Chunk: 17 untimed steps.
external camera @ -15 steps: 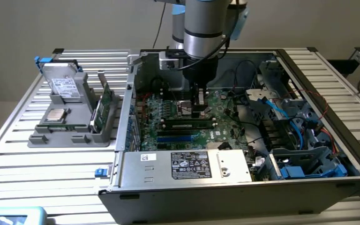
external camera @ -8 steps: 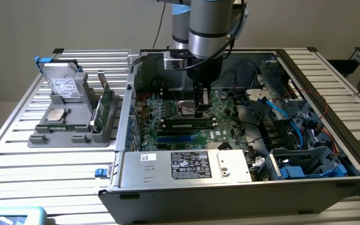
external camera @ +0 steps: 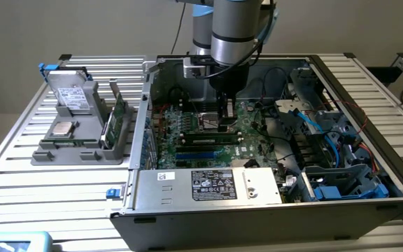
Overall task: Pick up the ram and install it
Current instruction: 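Press down the ram until it locks into place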
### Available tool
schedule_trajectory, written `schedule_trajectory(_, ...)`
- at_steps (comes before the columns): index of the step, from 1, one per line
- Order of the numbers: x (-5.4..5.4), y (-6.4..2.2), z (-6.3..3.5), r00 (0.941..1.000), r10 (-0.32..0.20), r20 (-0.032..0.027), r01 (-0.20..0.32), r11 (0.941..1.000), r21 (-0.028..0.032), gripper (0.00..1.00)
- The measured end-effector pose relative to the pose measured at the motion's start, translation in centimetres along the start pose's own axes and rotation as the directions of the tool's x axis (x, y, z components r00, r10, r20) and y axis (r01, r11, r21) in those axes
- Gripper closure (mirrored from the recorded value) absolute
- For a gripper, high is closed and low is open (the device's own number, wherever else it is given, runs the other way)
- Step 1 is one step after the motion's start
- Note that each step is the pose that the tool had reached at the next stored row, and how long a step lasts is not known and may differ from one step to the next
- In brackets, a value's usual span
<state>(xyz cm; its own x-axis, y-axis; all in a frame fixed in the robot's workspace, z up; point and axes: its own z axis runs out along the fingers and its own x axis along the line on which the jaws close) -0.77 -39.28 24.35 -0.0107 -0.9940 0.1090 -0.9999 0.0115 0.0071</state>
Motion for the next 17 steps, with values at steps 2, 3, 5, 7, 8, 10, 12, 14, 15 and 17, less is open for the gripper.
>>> schedule_trajectory(2,0.0,0.0,0.0,0.9997,0.024,0.0,-0.024,0.9997,-0.0026,0.89)
schedule_trajectory(3,0.0,0.0,0.0,0.9993,0.037,0.0001,-0.037,0.9993,-0.004,0.89)
schedule_trajectory(5,0.0,0.0,0.0,0.9979,0.065,0.0002,-0.065,0.9979,-0.0071,0.89)
schedule_trajectory(7,0.0,0.0,0.0,0.9956,0.094,0.0002,-0.094,0.9955,-0.0103,0.89)
schedule_trajectory(8,0.0,0.0,0.0,0.9941,0.109,0.0001,-0.109,0.994,-0.0119,0.89)
schedule_trajectory(10,-0.01,0.0,0.0,0.9901,0.14,0.0,-0.14,0.99,-0.0154,0.89)
schedule_trajectory(12,-0.01,0.0,0.01,0.9852,0.172,-0.0003,-0.172,0.985,-0.0189,0.89)
schedule_trajectory(14,0.0,0.0,0.01,0.9799,0.2,-0.0007,-0.2,0.9796,-0.0217,0.89)
schedule_trajectory(15,0.0,0.0,0.01,0.9773,0.212,-0.0009,-0.212,0.977,-0.0226,0.89)
schedule_trajectory(17,0.0,0.0,0.02,0.9717,0.236,-0.0011,-0.236,0.9714,-0.0247,0.89)
